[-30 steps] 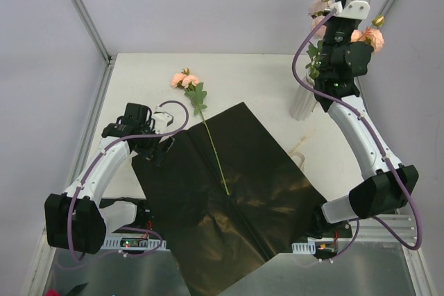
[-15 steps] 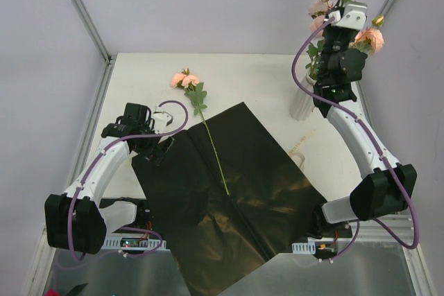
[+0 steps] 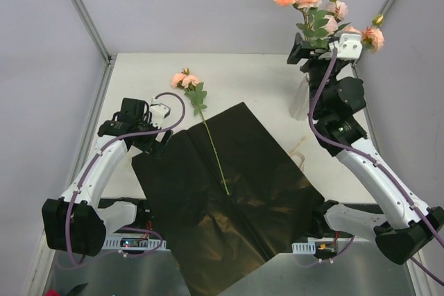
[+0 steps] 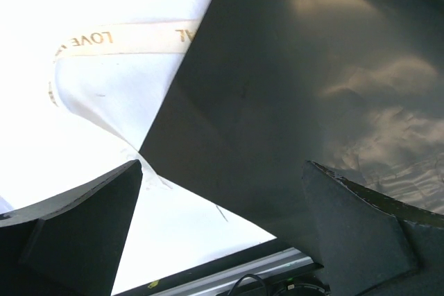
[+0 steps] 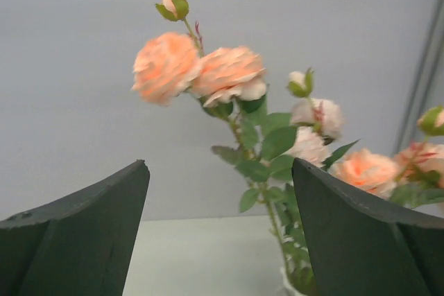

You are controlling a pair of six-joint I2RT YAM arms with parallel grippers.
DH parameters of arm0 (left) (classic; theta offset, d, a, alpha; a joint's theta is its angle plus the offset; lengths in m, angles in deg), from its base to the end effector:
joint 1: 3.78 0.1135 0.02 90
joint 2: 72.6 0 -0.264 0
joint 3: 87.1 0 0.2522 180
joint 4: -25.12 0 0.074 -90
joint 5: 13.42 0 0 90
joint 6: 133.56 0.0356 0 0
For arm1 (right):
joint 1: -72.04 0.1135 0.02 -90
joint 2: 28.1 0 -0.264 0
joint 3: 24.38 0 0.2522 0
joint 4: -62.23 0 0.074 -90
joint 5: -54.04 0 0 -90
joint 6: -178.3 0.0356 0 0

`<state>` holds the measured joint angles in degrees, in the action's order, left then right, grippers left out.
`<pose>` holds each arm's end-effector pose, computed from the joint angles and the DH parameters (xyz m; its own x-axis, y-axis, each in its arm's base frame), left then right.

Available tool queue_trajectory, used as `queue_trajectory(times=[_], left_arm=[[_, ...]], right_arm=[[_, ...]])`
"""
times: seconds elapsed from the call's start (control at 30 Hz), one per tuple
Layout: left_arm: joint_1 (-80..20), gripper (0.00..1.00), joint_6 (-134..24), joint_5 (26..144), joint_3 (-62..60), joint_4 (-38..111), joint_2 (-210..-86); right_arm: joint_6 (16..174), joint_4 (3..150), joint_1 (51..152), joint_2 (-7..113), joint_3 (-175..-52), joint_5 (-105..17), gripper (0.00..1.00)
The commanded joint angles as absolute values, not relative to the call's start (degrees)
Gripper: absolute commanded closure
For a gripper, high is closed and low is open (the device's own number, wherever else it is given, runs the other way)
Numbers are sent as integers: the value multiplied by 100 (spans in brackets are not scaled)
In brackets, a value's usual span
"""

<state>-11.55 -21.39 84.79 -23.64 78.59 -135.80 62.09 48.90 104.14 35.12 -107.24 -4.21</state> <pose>0.2159 -0.0346 0.2628 -0.6523 0.4660 -0.5978 0.5018 0.8566 0.1201 0.2015 0.1043 0.4907 0.4480 -0.1623 -0.8792 0.1337 0.9845 -0.1136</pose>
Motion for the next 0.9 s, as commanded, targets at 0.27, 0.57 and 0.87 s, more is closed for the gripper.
queue_trajectory(times=[0.27,0.57,0.87], left_arm=[[-1011,1,-2414,8045,-2095,7905,-13509],[-914,1,-2220,8019,-2288,7905,-13430],[-887,1,-2150,8062,-2350,7905,-13395]], right_arm=[[7634,8793,11669,6346,-12573,-2916,11],[7863,9735,11879,8624,-13675,-3726,19],[8013,9665,12064,9406,-13851,-3702,23]])
